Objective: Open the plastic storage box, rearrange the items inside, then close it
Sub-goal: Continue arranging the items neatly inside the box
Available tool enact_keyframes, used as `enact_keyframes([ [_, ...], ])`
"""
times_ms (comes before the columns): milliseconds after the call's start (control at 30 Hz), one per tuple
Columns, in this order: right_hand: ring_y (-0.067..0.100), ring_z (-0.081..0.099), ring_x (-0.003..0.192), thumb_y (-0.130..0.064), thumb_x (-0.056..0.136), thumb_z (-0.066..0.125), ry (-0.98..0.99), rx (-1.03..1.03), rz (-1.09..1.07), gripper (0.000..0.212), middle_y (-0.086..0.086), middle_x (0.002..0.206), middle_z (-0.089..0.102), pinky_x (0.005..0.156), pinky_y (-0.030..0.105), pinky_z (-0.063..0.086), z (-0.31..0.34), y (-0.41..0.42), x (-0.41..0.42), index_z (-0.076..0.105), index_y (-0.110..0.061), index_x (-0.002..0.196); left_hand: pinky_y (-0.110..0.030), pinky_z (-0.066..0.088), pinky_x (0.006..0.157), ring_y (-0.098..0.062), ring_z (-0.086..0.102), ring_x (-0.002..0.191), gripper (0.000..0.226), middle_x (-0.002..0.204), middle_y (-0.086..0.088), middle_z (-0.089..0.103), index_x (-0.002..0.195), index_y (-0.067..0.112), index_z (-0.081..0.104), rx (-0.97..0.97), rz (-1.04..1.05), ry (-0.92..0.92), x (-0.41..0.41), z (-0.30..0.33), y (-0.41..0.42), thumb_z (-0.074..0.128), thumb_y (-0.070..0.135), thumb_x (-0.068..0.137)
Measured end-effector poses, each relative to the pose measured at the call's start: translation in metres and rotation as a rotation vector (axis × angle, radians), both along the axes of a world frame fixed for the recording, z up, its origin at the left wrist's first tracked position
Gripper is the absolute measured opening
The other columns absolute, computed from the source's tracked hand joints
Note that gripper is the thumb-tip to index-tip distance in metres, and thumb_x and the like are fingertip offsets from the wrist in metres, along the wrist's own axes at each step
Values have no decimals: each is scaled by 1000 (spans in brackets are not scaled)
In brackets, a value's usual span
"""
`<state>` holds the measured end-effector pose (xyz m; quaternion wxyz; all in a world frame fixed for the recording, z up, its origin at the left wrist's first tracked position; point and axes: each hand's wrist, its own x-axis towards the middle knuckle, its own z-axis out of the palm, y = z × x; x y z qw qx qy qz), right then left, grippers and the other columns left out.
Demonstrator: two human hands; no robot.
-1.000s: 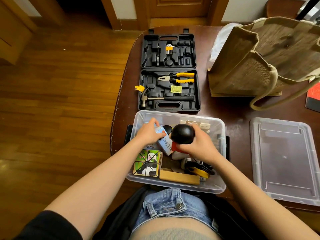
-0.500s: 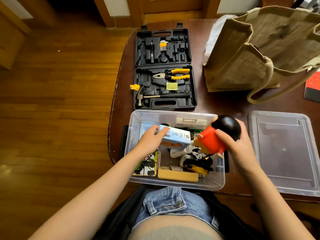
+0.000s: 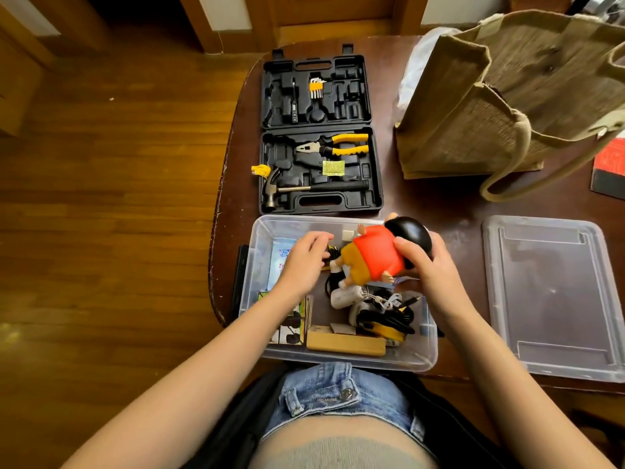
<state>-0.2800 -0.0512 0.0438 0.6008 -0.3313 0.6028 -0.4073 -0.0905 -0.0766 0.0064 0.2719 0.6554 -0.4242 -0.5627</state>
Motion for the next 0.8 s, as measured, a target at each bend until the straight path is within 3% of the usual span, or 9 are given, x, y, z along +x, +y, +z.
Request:
enact_keyframes([
  [100,18,71,63,-29,86,64,-15,58,-38,24,4,101,59,45,22,49,-2,-4,13,45,-30,102,-21,48,86,-6,58,99,26,119,0,56,119,26,53,-32,-106,194,17,21,7,43,38,99],
  [167,22,72,66,-29,87,63,-25,97,-67,32,9,100,62,46,24,51,-2,-6,26,44,-21,111,-13,45,88,3,50,113,51,130,6,48,131,44,38,-118,-259,162,21,26,15,62,46,85],
  [233,23,71,67,-28,87,63,-38,133,-70,44,8,94,65,50,29,55,-2,-6,40,39,-18,123,-16,43,95,-4,45,122,85,139,8,37,135,57,20,-214,-395,12,21,24,21,76,43,73],
  [300,24,71,76,-29,85,65,-5,125,-5,50,2,100,63,57,31,58,-3,-3,52,37,-29,126,-23,46,94,-13,52,116,94,138,2,39,138,53,17,-252,-375,-64,20,20,23,79,28,73],
  [467,5,54,114,-46,70,74,178,-112,373,75,-13,126,52,94,26,46,3,-9,51,35,-43,134,-10,44,53,2,58,60,58,85,1,59,132,19,33,-16,-163,51,36,19,13,57,-5,85],
  [567,3,47,121,-33,70,80,250,-265,583,83,-12,132,46,98,24,44,8,-22,45,32,-38,138,-16,43,42,-12,58,44,23,67,-19,60,110,0,47,169,-224,114,48,26,7,50,-3,87],
  [633,-1,49,114,-25,72,80,306,-312,671,77,-21,126,46,94,24,46,9,-31,45,38,-33,135,-21,52,49,-21,64,53,18,71,-30,57,106,-4,52,250,-254,171,54,28,6,49,1,89],
  [733,1,53,105,-23,70,80,420,-348,701,65,-18,118,52,89,24,46,4,-39,49,46,-33,124,-33,59,75,-28,68,76,29,66,-17,60,120,-5,51,293,-252,150,58,26,6,51,6,93],
  [800,8,55,103,-32,66,78,596,-381,645,61,-11,115,56,86,31,49,-3,-38,55,48,-33,119,-25,56,75,-24,63,94,35,95,-11,64,130,10,47,195,-257,2,60,23,7,52,12,95],
])
